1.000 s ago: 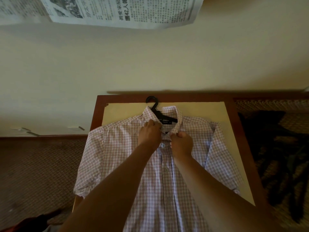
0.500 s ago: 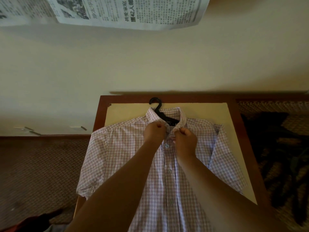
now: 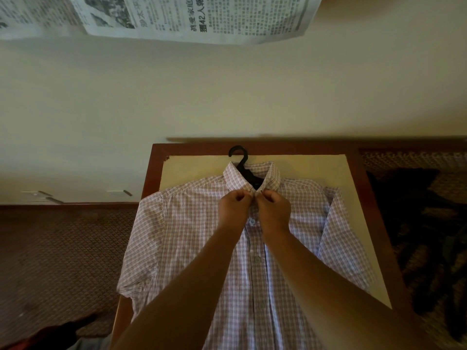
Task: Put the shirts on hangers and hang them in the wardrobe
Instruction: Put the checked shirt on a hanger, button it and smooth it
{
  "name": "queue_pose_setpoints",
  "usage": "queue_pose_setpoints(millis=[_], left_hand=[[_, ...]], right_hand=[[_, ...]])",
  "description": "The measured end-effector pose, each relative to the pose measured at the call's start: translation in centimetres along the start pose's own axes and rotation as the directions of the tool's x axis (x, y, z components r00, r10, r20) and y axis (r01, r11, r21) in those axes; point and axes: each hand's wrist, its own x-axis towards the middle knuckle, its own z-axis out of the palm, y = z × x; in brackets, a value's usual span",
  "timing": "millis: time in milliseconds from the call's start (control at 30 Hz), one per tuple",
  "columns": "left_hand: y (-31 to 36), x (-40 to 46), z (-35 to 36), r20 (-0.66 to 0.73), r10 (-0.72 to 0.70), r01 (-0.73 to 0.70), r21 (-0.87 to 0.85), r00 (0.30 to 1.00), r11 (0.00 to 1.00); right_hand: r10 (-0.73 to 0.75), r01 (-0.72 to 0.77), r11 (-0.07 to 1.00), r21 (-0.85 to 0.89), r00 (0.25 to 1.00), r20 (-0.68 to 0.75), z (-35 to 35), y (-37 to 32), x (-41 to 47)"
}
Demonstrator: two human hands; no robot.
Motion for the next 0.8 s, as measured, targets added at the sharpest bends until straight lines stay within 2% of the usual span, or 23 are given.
queue_pose_setpoints(millis=[233, 533, 667, 800], left_hand=[[0.0, 0.2, 0.0, 0.016, -0.041, 0.041, -0.016, 0.999, 0.999], [0.2, 0.4, -0.4, 0.062, -0.11, 0.114, -0.064, 0.992, 0.992], [0.0, 0.4, -0.5, 0.05, -0.075, 0.076, -0.03, 0.996, 0.997], [-0.3, 0.4, -0.5, 0.038, 0.064, -0.069, 0.15, 0.997, 0.986]], right_hand=[[0.001, -0.001, 1.0, -0.017, 1.0, 0.028, -0.4, -0.2, 0.1], [0.05, -0.043, 0.998, -0.055, 0.989, 0.137, -1.1, -0.1, 0.6], [0.048, -0.029, 0.994, -0.102, 0.98, 0.193, -1.5, -0.4, 1.3], [0.058, -0.035, 0.994, -0.104, 0.972, 0.226, -1.7, -0.5, 1.6]])
